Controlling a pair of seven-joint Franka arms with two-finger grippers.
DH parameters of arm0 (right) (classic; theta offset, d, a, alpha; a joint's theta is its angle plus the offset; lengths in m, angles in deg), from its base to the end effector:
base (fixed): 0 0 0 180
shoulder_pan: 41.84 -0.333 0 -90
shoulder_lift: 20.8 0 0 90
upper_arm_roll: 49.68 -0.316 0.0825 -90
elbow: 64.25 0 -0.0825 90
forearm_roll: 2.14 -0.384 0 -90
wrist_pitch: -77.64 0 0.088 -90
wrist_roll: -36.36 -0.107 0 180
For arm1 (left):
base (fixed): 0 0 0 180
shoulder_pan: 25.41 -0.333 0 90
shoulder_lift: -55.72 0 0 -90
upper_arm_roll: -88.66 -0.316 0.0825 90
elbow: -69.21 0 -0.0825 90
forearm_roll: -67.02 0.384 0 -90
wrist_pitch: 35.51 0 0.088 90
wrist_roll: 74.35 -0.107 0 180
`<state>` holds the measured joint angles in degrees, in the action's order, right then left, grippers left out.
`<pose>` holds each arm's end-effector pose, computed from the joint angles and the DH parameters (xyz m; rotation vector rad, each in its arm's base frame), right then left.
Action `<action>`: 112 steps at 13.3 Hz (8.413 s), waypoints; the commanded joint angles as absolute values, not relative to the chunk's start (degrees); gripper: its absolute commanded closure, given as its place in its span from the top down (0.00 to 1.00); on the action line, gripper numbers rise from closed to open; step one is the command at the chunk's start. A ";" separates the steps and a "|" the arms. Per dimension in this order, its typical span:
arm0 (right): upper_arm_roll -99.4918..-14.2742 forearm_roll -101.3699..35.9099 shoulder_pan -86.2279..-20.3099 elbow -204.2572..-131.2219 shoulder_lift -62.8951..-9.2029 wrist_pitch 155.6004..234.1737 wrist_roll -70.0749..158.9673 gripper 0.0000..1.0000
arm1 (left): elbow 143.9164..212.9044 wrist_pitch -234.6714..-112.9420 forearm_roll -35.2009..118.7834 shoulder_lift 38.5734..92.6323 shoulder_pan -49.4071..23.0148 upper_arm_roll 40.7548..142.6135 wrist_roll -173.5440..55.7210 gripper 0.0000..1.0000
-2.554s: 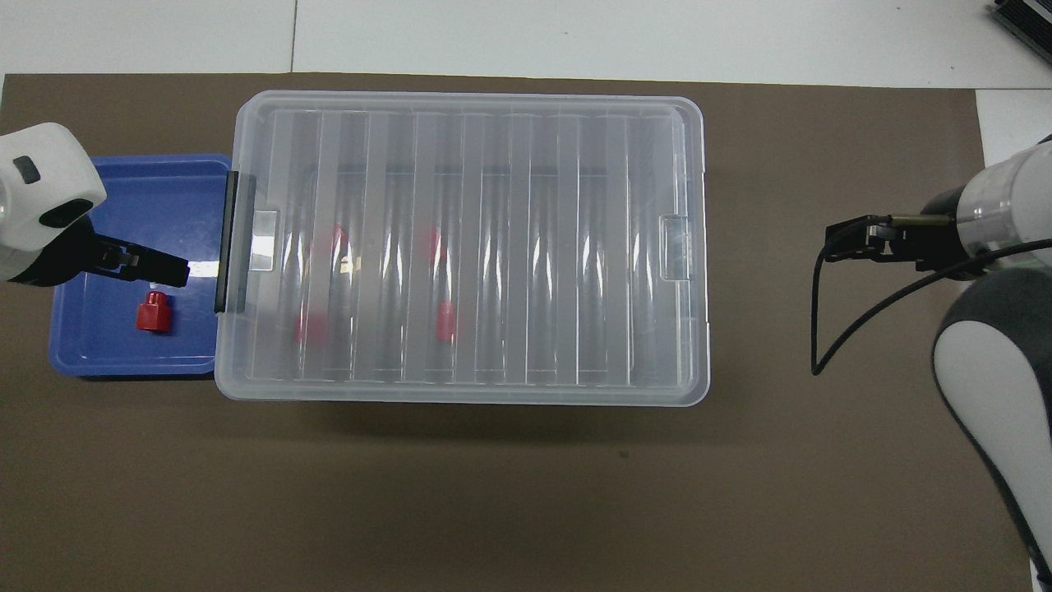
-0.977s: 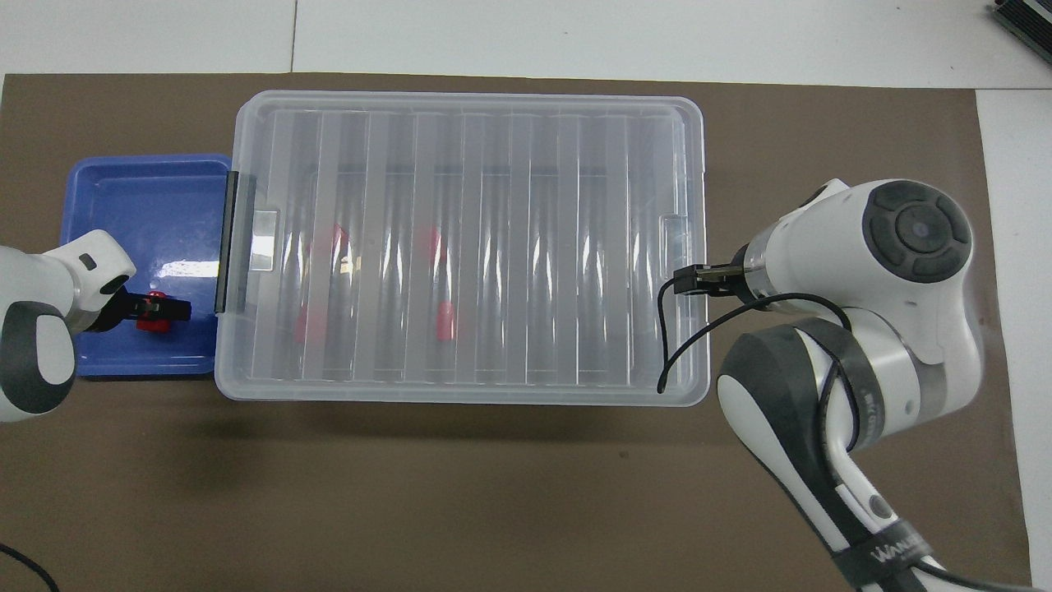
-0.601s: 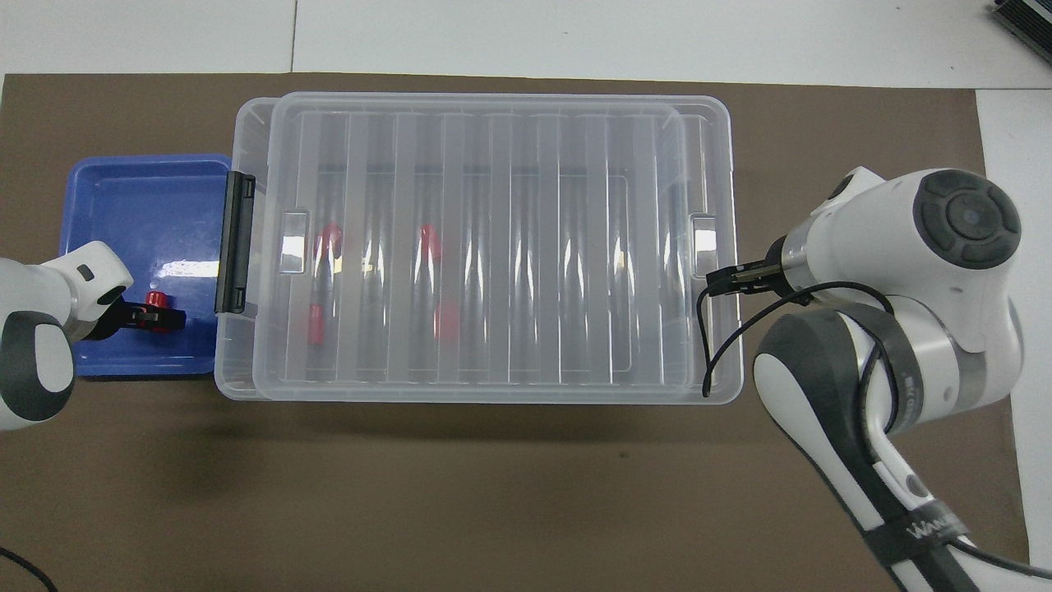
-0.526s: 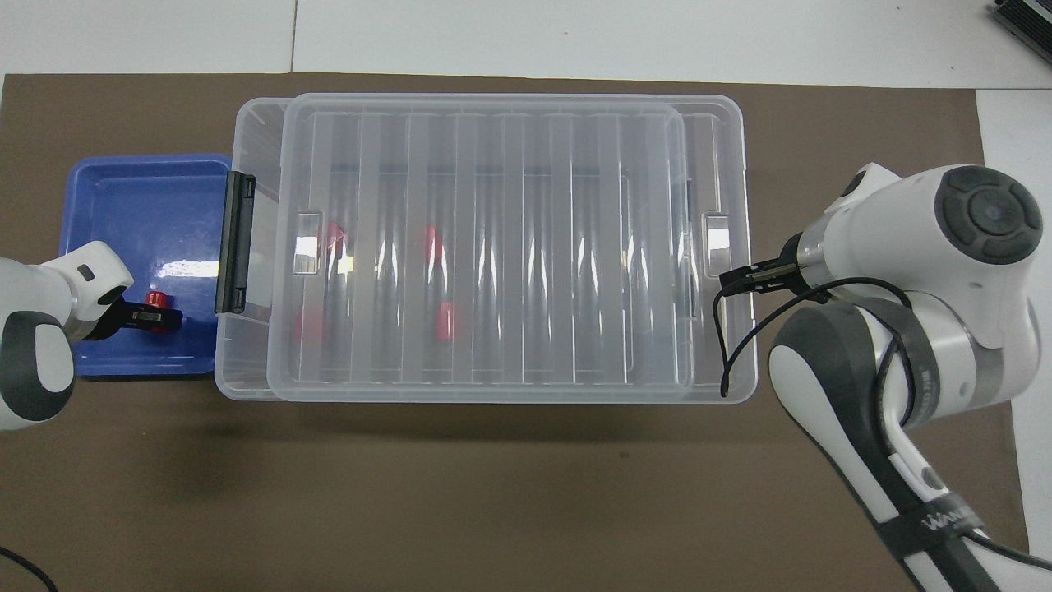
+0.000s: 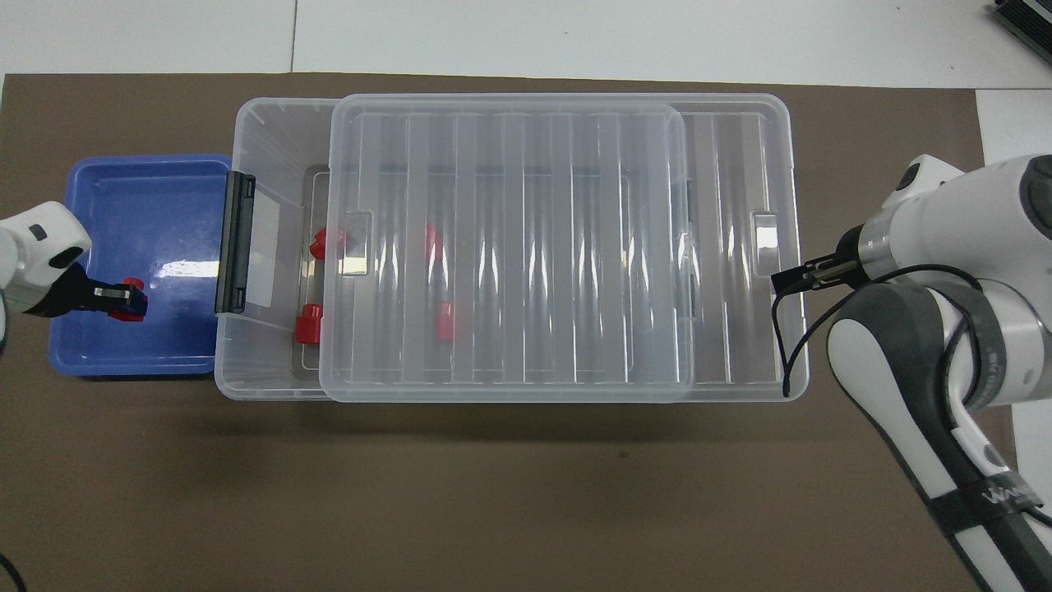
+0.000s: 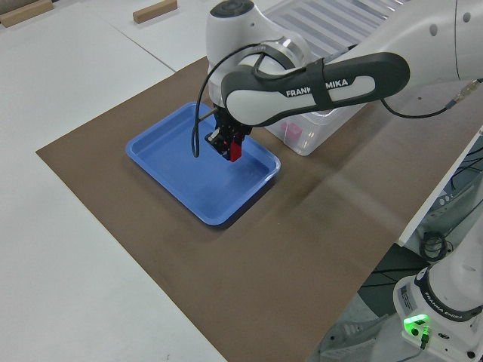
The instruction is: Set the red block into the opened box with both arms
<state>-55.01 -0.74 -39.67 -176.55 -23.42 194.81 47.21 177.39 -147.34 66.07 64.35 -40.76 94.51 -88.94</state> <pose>0.5712 0.0296 0.4546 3.0954 0.3969 0.0596 0.5790 0.0978 0.4197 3.0889 -0.1260 -0.1205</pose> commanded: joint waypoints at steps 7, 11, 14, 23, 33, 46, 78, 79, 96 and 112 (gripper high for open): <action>-55.31 -0.65 -30.69 -177.72 -22.64 193.92 63.86 0.97 | 159.47 -134.08 55.50 64.25 -22.81 95.25 -38.99 0.00; -55.31 -0.65 -28.66 -177.72 -22.64 194.18 67.12 0.97 | 173.77 -151.05 56.20 61.00 -16.02 95.25 -36.30 0.00; -55.31 -0.65 -28.49 -177.72 -22.64 194.10 67.21 0.98 | 178.88 -157.04 62.70 61.43 -12.94 95.34 -36.47 0.00; -55.83 -0.82 -32.51 -172.28 -19.75 187.25 50.72 1.00 | 181.80 -169.79 71.41 71.61 -8.80 95.34 -38.23 0.00; -55.83 -1.00 -41.58 -154.78 -21.85 172.31 26.87 1.00 | 183.38 -172.88 74.92 74.18 -9.86 95.25 -39.11 0.00; -55.57 -0.64 -38.95 -155.48 -20.80 167.29 26.25 1.00 | 182.77 -171.92 75.28 74.09 -11.26 94.98 -41.22 1.00; -55.22 -1.53 -29.37 -174.72 -18.69 191.97 29.23 0.00 | 162.64 -128.24 66.14 54.59 -31.92 94.72 -79.89 1.00; -55.22 -1.53 -28.75 -176.03 -18.95 193.90 30.28 0.00 | 162.64 -128.24 66.14 53.97 -31.92 94.81 -79.89 1.00; -55.39 -3.81 -40.07 -178.25 -21.67 198.14 30.84 0.00 | 168.62 -132.63 66.14 51.15 -30.86 94.90 -79.72 1.00; -55.48 -7.06 -51.07 -178.86 -22.20 198.93 22.56 0.00 | 168.70 -135.18 66.14 51.24 -26.12 94.72 -79.72 1.00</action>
<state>-55.36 -5.81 -50.79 -178.19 -22.16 197.78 23.46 166.47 -133.73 66.87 52.94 -26.19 95.02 -79.10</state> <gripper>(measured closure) 0.991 0.000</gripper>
